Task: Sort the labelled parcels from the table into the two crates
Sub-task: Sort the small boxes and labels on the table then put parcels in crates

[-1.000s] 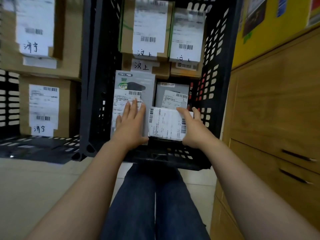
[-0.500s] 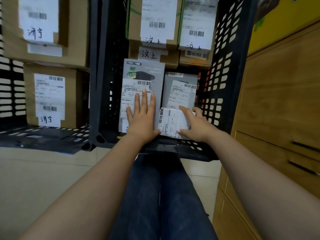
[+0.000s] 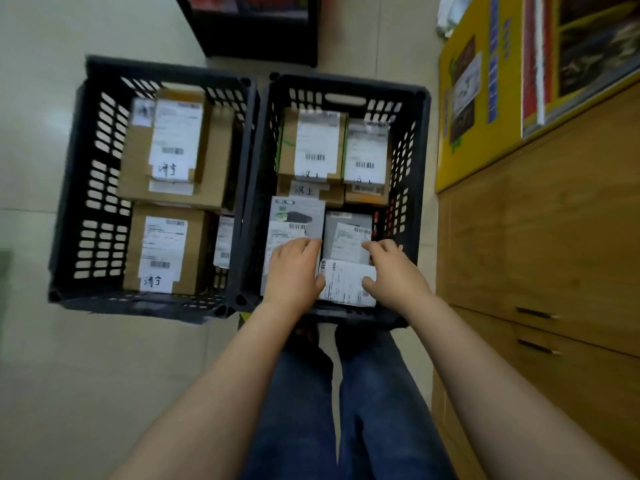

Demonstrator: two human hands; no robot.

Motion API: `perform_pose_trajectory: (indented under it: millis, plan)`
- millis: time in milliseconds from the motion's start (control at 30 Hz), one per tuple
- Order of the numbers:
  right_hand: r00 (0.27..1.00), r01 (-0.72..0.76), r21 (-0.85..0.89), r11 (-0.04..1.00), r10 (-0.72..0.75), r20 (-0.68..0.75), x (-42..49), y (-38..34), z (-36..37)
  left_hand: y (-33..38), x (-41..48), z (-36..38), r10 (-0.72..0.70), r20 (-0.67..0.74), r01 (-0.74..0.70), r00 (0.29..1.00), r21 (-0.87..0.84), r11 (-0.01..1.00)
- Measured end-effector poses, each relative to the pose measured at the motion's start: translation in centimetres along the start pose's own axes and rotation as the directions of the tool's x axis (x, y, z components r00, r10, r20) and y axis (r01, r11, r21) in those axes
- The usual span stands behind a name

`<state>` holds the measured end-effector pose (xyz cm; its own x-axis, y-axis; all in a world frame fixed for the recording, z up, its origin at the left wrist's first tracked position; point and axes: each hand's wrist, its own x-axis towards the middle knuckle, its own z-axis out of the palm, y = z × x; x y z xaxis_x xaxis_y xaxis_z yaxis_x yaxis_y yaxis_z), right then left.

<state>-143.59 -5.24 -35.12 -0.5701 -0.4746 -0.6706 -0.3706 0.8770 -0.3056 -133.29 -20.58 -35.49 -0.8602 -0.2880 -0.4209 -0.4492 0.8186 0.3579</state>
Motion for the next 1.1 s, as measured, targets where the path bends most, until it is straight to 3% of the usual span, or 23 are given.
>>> perform_pose_trajectory:
  millis: [200,400,533,767,1000,1100]
  plan:
    - [0.955,0.228,0.008,0.974,-0.222,-0.196,-4.8,-4.6,-7.7,3.1,-4.5,-8.3,-0.032,-0.300,0.024,0.953,-0.029,0.999]
    - [0.784,0.537,-0.090,0.838,-0.536,-0.313,-9.9,-10.6,-13.0,5.7,-11.7,-15.0,-0.177,-0.629,0.216,0.757,-0.014,0.976]
    - [0.672,0.669,-0.154,0.727,-0.681,-0.292,-13.5,-15.3,-13.4,5.6,-18.3,-17.4,-0.335,-0.697,0.365,0.634,-0.113,0.924]
    - [0.412,0.878,-0.194,0.438,-0.897,-0.159,-22.4,-23.4,-10.0,4.2,-32.6,-18.2,-0.574,-0.746,0.556,0.338,-0.333,0.761]
    - [0.137,0.972,-0.194,0.131,-0.990,0.017,-32.9,-30.7,-2.3,2.2,-46.1,-15.2,-0.674,-0.739,0.636,0.015,-0.513,0.577]
    - [0.062,0.982,-0.183,0.049,-0.996,0.063,-37.3,-33.0,3.0,1.2,-52.7,-12.3,-0.697,-0.714,0.674,-0.069,-0.549,0.495]
